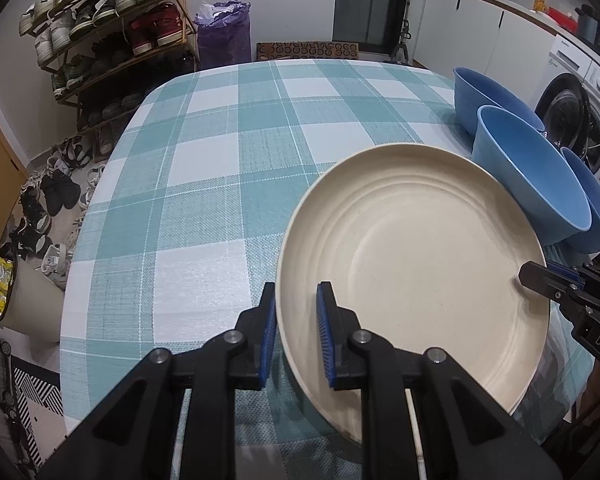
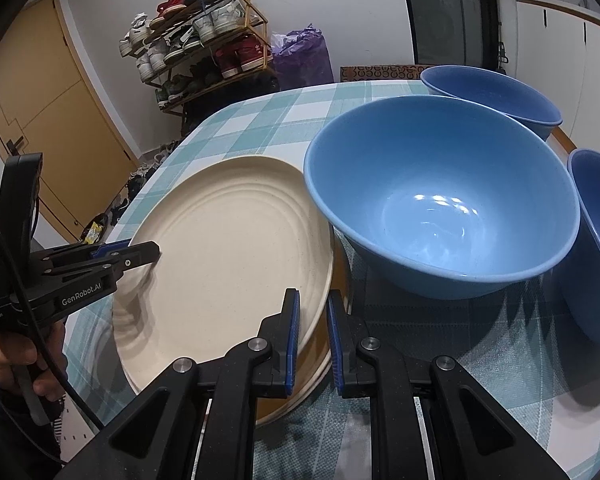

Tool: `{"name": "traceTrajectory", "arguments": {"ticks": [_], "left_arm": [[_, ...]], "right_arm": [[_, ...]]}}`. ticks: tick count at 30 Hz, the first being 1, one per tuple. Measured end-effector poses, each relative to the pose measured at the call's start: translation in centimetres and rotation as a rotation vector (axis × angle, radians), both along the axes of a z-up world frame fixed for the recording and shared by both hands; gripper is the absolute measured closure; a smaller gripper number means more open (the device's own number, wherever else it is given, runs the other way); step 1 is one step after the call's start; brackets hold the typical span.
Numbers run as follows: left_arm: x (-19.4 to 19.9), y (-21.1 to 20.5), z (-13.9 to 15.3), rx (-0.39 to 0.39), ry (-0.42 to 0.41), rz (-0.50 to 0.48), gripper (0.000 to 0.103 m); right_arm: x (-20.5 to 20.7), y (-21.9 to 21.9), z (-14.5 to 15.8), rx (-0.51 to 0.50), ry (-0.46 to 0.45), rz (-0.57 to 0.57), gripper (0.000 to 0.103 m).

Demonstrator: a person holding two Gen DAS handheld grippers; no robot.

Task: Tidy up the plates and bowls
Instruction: 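Lower the held plate with both grippers onto the other cream plate, then open both grippers to release the plate rims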

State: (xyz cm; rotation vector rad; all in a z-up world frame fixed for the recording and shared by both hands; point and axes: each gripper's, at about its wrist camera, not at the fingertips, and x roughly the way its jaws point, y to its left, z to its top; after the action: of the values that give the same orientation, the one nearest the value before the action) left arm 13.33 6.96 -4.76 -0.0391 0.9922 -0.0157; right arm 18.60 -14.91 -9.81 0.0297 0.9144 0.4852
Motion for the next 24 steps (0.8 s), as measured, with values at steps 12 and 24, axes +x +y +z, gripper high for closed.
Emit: {"name": "traceTrajectory", "arguments": {"ticks": [12, 24], "left_arm": [[-0.1, -0.6, -0.6, 0.019, 0.021, -0.017, 0.086], [-0.1, -1.0, -0.9, 0.041, 0.022, -0.02, 0.085]], "right_arm": [[-0.2, -0.3, 0.0, 0.002, 0.002, 0.002, 0.089], [-0.5, 0.1, -0.4, -0.077, -0.024, -0.011, 0.089]]}}
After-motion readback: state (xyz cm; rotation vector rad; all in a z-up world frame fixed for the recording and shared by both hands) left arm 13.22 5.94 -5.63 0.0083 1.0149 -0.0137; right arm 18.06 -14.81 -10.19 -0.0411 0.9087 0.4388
